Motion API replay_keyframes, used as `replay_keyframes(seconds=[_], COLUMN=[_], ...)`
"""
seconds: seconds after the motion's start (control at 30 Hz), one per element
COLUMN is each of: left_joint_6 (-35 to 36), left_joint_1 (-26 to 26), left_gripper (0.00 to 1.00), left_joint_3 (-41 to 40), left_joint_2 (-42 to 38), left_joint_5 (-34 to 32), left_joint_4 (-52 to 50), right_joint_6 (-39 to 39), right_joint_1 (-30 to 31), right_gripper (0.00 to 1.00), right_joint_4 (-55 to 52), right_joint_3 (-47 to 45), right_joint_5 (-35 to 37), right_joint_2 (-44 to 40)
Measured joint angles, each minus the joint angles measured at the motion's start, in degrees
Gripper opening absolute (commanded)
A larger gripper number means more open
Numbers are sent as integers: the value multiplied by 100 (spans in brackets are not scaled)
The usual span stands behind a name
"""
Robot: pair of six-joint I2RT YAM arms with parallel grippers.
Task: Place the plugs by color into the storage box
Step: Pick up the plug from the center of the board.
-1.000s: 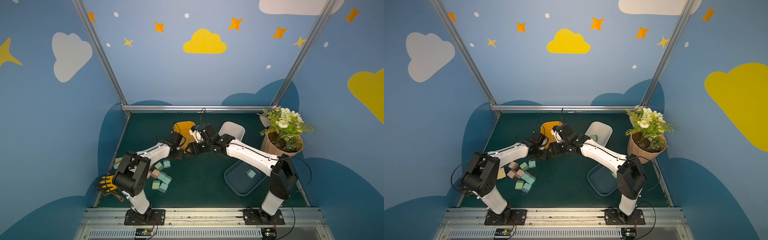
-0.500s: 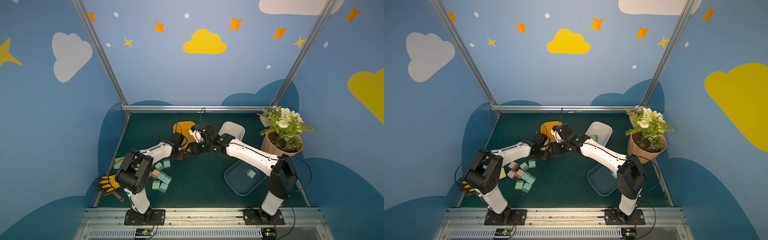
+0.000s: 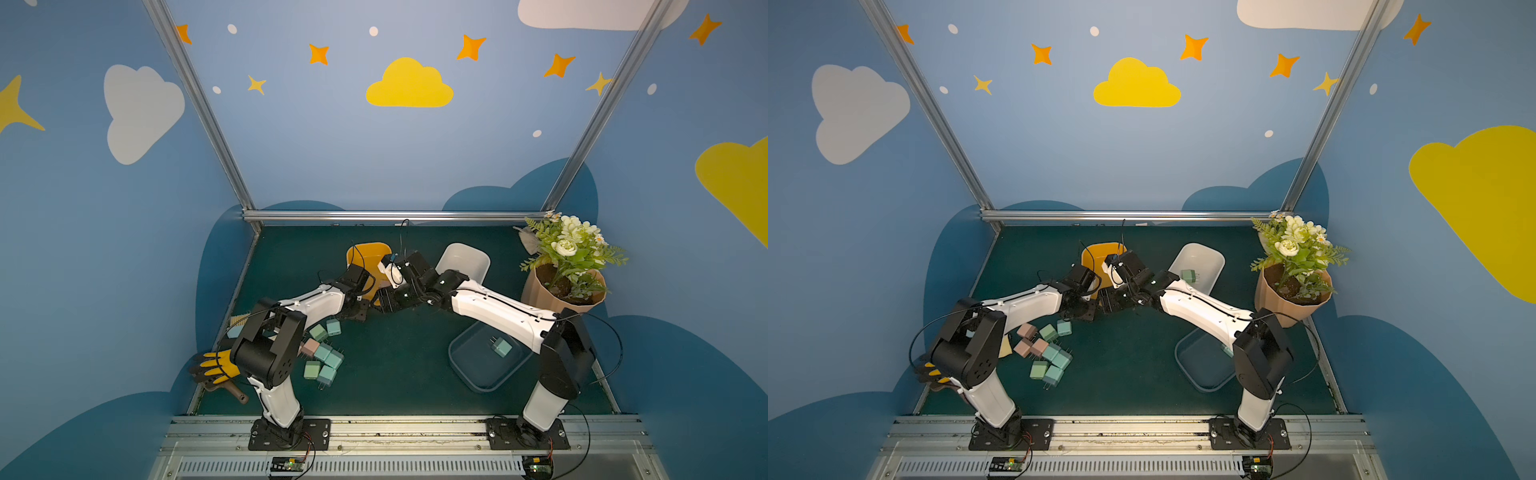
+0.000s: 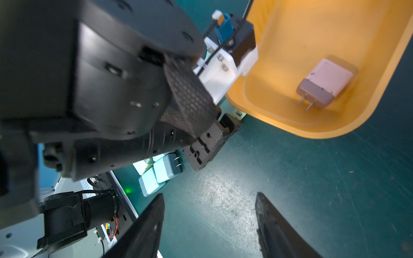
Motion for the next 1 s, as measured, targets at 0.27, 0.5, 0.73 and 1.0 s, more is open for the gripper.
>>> replay_keyframes(seconds=[0.27, 0.5, 0.73, 1.0], left_joint_6=[-48, -109, -109, -118], left_joint_1=[-33, -63, -98, -111], left_gripper=[45, 45, 45, 45], left_joint_3=[-74, -74, -90, -431], left_joint_2=[-66, -164, -664, -1679], left_joint_5=[13, 0, -131, -297], left_joint_4=[0, -177, -402, -555], right_joint_6=[2, -4, -24, -13], right_joint_1=[17, 26, 28, 31], right_gripper=[65, 65, 65, 65], right_joint_4=[26, 44, 70, 24], right_joint_3=[-164, -170, -175, -101], right_joint_5=[48, 94, 155, 151], right_joint_2=[-142, -201, -236, -234])
